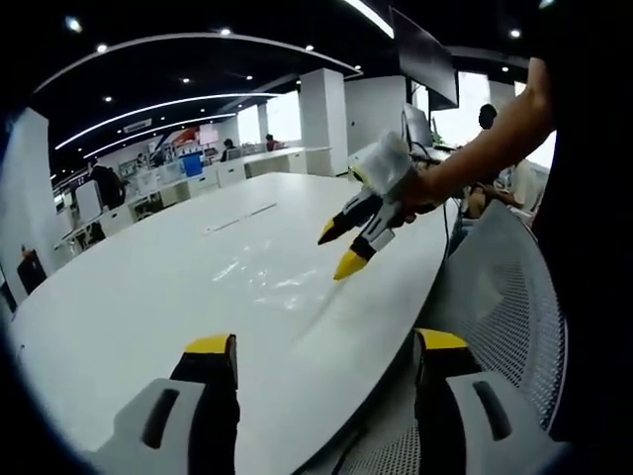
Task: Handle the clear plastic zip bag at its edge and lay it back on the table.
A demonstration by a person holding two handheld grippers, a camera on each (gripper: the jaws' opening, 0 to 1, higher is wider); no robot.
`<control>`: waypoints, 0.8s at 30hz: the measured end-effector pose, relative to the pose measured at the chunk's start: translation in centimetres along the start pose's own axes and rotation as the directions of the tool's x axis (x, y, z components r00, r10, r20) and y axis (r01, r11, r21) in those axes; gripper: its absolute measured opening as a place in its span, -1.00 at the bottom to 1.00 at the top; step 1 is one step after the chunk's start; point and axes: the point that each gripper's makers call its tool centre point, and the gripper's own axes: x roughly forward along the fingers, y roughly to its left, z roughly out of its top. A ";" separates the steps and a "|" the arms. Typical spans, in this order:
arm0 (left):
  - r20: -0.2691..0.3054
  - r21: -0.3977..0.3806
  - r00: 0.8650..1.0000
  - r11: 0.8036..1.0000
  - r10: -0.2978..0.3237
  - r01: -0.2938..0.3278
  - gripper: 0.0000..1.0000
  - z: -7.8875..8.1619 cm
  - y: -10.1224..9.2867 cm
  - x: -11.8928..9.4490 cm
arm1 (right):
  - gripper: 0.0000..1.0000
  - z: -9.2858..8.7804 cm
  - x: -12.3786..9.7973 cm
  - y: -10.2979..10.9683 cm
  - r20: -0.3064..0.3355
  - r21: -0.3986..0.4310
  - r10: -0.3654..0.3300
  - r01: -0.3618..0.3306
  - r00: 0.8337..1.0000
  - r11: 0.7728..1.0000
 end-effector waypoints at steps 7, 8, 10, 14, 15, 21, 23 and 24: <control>-0.004 -0.009 1.000 1.000 -0.013 0.013 0.53 0.0 0.0 0.3 | 0.26 0.7 -1.6 -0.6 0.050 0.047 -0.035 0.033 0.998 0.998; -0.005 -0.008 1.000 1.000 -0.013 0.013 0.54 0.0 0.0 0.4 | 0.28 0.7 -1.9 -0.7 0.054 0.059 -0.041 0.038 0.998 0.998; -0.011 -0.004 1.000 1.000 -0.019 0.019 0.56 -0.1 0.0 0.5 | 0.30 0.8 -2.7 -1.0 0.063 0.068 -0.060 0.056 0.996 0.996; -0.004 0.000 1.000 1.000 -0.017 0.017 0.62 0.3 0.0 0.8 | 0.38 0.7 -3.4 -1.4 0.082 0.091 -0.076 0.068 0.994 0.994; 0.000 0.001 1.000 1.000 -0.017 0.017 0.63 0.5 0.0 0.9 | 0.40 0.8 -4.0 -1.5 0.086 0.099 -0.082 0.073 0.993 0.992; 0.004 0.007 1.000 1.000 -0.021 0.020 0.67 0.6 0.3 1.3 | 0.51 0.6 -5.8 -1.9 0.092 0.120 -0.107 0.096 0.990 0.988; 0.002 0.008 1.000 1.000 -0.021 0.021 0.69 0.5 0.5 1.4 | 0.55 0.5 -6.4 -2.0 0.093 0.123 -0.114 0.103 0.989 0.987; 0.002 0.008 1.000 1.000 -0.022 0.022 0.70 0.5 0.5 1.4 | 0.58 0.5 -6.6 -2.0 0.094 0.125 -0.117 0.105 0.989 0.987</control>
